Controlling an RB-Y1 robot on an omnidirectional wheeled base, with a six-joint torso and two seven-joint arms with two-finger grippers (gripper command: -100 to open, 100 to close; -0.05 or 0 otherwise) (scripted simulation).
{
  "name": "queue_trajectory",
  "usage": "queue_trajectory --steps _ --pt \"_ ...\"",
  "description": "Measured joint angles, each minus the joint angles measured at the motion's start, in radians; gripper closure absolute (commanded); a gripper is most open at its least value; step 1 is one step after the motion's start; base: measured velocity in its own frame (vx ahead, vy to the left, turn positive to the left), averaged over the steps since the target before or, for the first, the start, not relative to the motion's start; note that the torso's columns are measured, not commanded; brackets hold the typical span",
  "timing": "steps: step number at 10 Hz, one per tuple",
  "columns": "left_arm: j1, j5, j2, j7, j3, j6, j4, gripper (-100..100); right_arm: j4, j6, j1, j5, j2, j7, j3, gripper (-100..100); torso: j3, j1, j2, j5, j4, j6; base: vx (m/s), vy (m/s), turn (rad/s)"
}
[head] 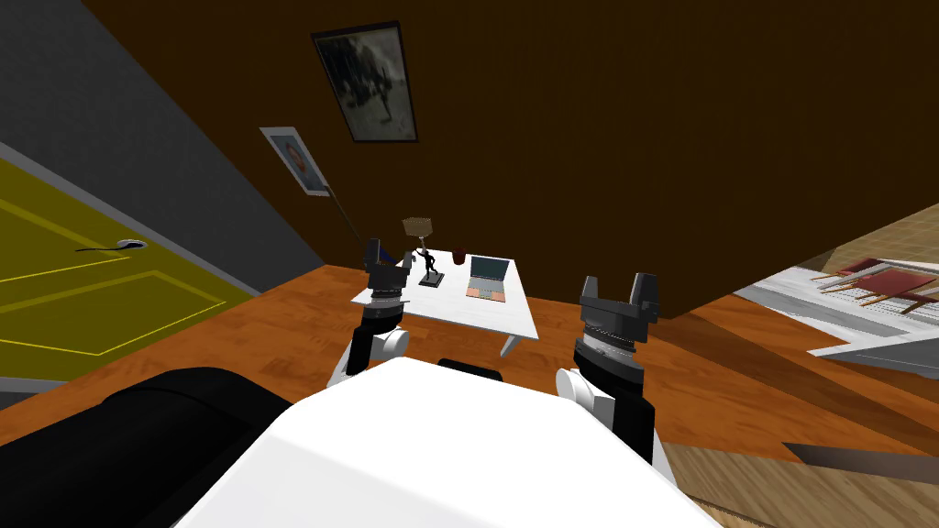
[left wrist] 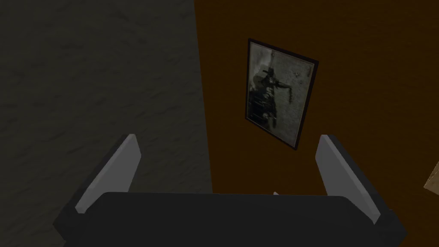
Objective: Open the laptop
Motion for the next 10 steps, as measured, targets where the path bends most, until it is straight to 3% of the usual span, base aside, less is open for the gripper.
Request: queue_trajectory --steps 2,9,10 --pt "0.0 0.0 0.0 0.0 0.0 0.0 0.0 0 0.0 0.0 0.0 0.0 0.0 0.0 0.0 0 -0.209 0.0 0.104 0.0 0.105 0.0 0.0 0.0 0.0" --pt "0.0 0.0 0.0 0.0 0.0 0.0 0.0 0 0.0 0.0 0.0 0.0 0.0 0.0 0.0 0 -1.234 0.0 0.618 0.0 0.617 0.0 0.0 0.0 0.0" --pt "0.0 0.0 0.0 0.0 0.0 0.0 0.0 0 0.0 0.0 0.0 0.0 0.0 0.0 0.0 -100 -1.382 0.0 0.691 0.0 0.691 0.0 -0.014 0.034 0.096"
